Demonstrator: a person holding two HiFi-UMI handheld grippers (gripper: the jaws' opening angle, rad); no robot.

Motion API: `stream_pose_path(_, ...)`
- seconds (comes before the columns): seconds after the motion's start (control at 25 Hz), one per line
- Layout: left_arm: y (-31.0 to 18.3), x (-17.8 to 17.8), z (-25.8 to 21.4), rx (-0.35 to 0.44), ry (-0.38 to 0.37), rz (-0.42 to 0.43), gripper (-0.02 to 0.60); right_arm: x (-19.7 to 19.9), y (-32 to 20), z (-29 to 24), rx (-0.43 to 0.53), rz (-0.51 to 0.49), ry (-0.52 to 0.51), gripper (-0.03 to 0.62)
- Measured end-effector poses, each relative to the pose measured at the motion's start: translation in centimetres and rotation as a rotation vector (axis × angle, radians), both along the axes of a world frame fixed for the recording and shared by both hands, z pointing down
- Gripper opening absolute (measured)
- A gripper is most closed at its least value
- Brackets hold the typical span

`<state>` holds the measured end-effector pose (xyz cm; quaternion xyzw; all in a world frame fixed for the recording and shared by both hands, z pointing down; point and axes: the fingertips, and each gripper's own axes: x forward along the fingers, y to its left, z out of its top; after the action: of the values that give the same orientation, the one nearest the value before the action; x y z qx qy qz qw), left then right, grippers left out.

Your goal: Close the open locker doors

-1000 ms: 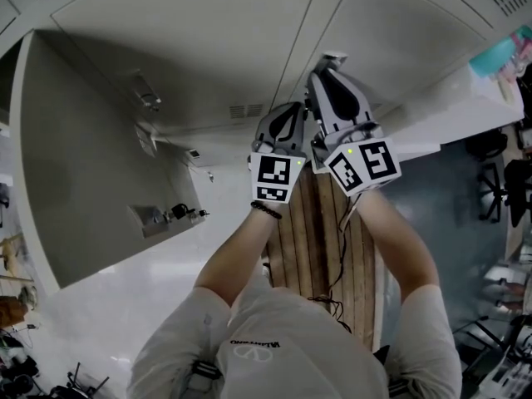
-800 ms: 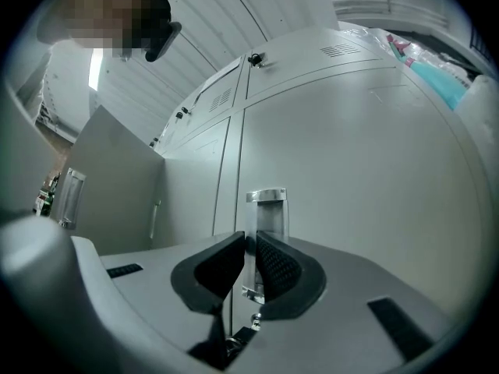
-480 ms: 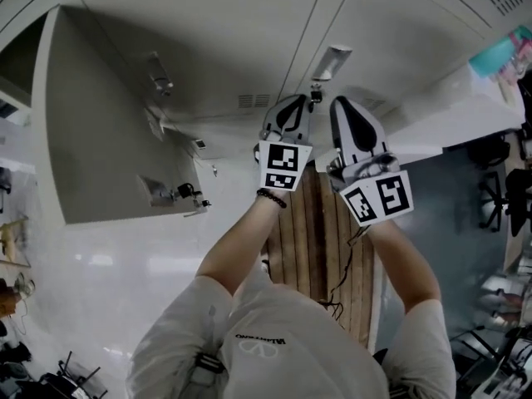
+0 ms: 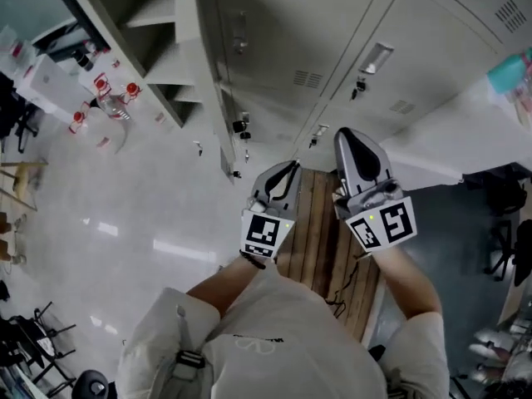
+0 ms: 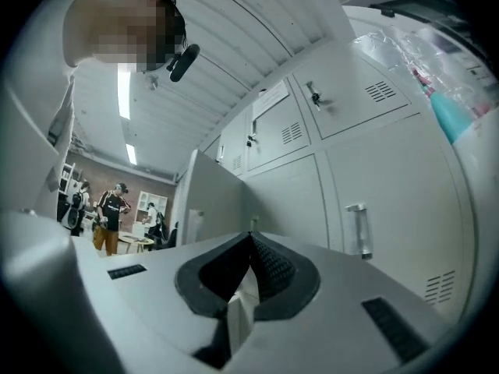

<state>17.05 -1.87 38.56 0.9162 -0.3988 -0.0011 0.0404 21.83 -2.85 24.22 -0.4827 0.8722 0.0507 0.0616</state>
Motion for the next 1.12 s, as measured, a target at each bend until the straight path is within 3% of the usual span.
stream_pose_path(0.12, 1.3, -6.3, -0.3, 0.013, -0.025, -0.166, 0.017, -3.0, 1.9, 0.0, 0.008, -0.067, -0.011, 0.011)
stream_pose_path(0.24, 1.5, -10.8, -0.3, 0.016, -0.059, -0.288, 0.073, -5.4, 3.5, 0.4, -0.004, -0.115, -0.025, 0.011)
stream_pose_path(0.52, -1.0, -15.0, -1.5, 0.043, -0.121, -0.459, 0.153, -8.5, 5.0, 0.8, -0.013, -0.158, -0.036, 0.011)
stream_pose_path(0.84, -4.8, -14.2, 0.6, -0.004, -0.122, -0.521, 0.169, -8.9, 4.1, 2.5, -0.033, -0.112, -0.021, 0.021)
stream_pose_path(0.96, -5.1, -14.7, 0.8, 0.008, -0.116, -0.514, 0.087, -9.5, 3.3, 2.5, -0.02, -0.089, -0.022, 0.021)
stream_pose_path(1.12, -5.0, -17.2, 0.7, 0.017, -0.099, -0.456, 0.087, -11.6, 1.9, 1.7, -0.018, -0.109, -0.061, 0.028)
